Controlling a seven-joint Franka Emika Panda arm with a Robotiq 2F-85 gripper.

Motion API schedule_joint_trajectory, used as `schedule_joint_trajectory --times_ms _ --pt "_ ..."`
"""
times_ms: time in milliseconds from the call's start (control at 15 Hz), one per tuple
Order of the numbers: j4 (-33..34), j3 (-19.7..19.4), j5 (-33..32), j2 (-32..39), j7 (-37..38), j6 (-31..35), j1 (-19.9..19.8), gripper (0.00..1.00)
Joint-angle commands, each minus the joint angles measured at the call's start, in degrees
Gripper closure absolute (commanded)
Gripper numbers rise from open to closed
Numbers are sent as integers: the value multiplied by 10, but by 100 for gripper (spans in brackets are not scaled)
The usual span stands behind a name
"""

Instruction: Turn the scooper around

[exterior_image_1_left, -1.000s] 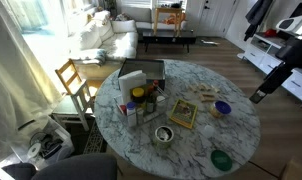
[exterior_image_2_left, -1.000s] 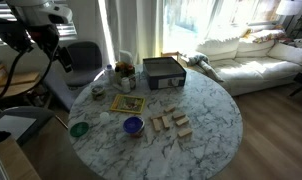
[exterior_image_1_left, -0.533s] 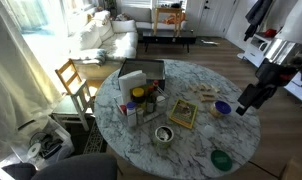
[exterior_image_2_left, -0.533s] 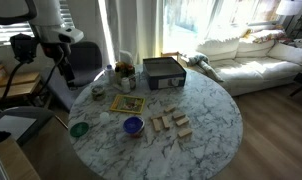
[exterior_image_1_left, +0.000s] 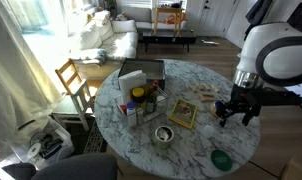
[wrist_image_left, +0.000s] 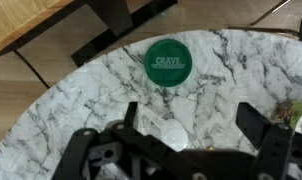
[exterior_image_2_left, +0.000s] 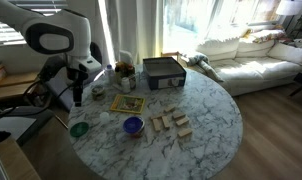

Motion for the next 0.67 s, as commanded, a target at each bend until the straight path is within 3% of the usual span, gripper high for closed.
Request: schedule_joint_trajectory --times_ms 0,400,600 --pt "5 -4 -1 14 3 1 1 0" --pt "8 -2 -1 8 2 1 2 0" --pt "34 -13 35 71 71 36 -9 0"
